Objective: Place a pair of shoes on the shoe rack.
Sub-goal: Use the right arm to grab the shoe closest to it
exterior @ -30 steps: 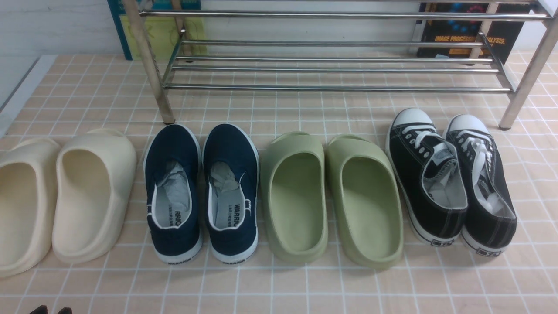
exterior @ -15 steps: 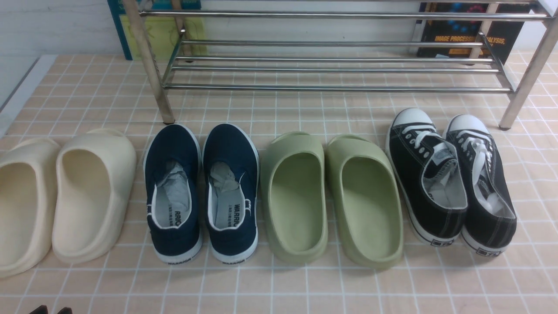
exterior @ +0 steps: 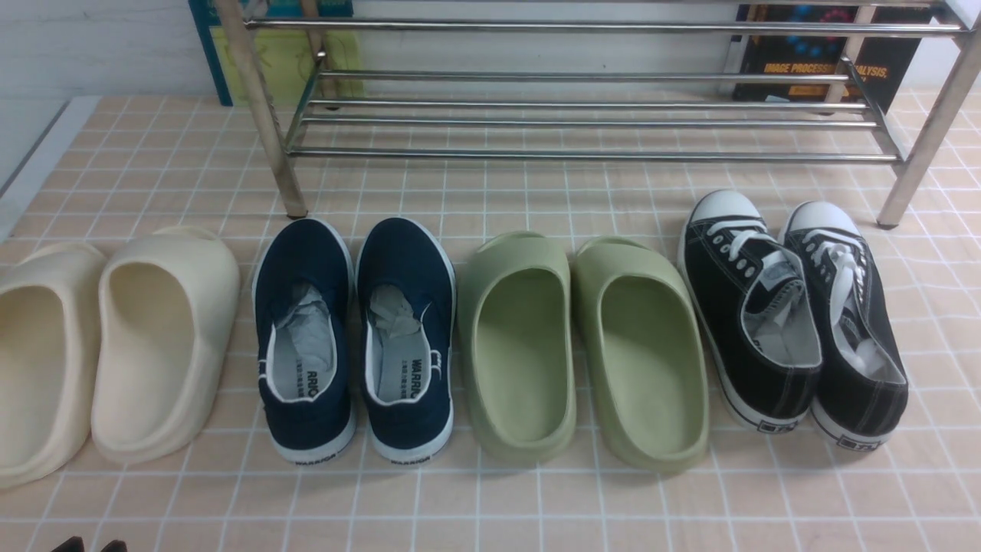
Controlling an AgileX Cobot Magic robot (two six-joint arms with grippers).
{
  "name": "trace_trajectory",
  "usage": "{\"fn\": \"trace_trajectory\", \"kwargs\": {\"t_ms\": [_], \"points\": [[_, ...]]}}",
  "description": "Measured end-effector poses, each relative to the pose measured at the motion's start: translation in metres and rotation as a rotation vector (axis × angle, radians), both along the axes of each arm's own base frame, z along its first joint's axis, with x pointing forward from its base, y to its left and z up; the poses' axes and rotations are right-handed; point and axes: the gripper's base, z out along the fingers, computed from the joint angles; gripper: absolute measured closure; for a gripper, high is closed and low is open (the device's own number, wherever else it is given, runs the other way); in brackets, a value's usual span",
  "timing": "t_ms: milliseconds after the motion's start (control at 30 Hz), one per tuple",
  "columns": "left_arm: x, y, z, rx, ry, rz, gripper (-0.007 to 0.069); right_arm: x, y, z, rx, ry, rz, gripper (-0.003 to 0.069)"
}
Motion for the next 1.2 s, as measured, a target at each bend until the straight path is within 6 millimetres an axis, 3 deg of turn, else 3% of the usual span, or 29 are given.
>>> {"fn": "trace_trajectory", "kwargs": {"t_ms": [100,167,467,600,633,700,733,833,867,933,1033,1200], "points": [[0.000,0.000,0.000,0.000,0.000,0.000,0.0385,0.016,-0.002,0.012,-0.027,0.112,-0.037,0.0675],[0.000,0.000,0.000,0.000,0.000,0.000,0.0385,0.048,-0.005,0.008,-0.047,0.272,-0.058,0.0675],[0.000,0.000,0.000,0.000,0.000,0.000,0.0385,0.144,-0.012,-0.063,0.078,0.967,-0.064,0.0673],[0.000,0.000,0.000,0.000,0.000,0.000,0.0385,0.170,0.005,-0.082,0.013,1.254,-0.032,0.0668],[0.000,0.000,0.000,0.000,0.000,0.000,0.0385,0.185,0.022,-0.085,-0.079,1.397,0.014,0.0662],[0.000,0.000,0.000,0.000,0.000,0.000,0.0385,0.200,0.045,-0.086,-0.192,1.520,0.082,0.0648],[0.000,0.000,0.000,0.000,0.000,0.000,0.0385,0.201,0.045,-0.084,-0.196,1.520,0.084,0.0645],[0.000,0.000,0.000,0.000,0.000,0.000,0.0385,0.227,0.083,-0.088,-0.321,1.647,0.200,0.0564],[0.000,0.000,0.000,0.000,0.000,0.000,0.0385,0.228,0.084,-0.090,-0.326,1.657,0.202,0.0557],[0.000,0.000,0.000,0.000,0.000,0.000,0.0385,0.245,0.102,-0.097,-0.357,1.690,0.240,0.0460],[0.000,0.000,0.000,0.000,0.000,0.000,0.0385,0.260,0.112,-0.113,-0.376,1.707,0.251,0.0348],[0.000,0.000,0.000,0.000,0.000,0.000,0.0385,0.281,0.121,-0.141,-0.381,1.696,0.260,0.0236]]}}
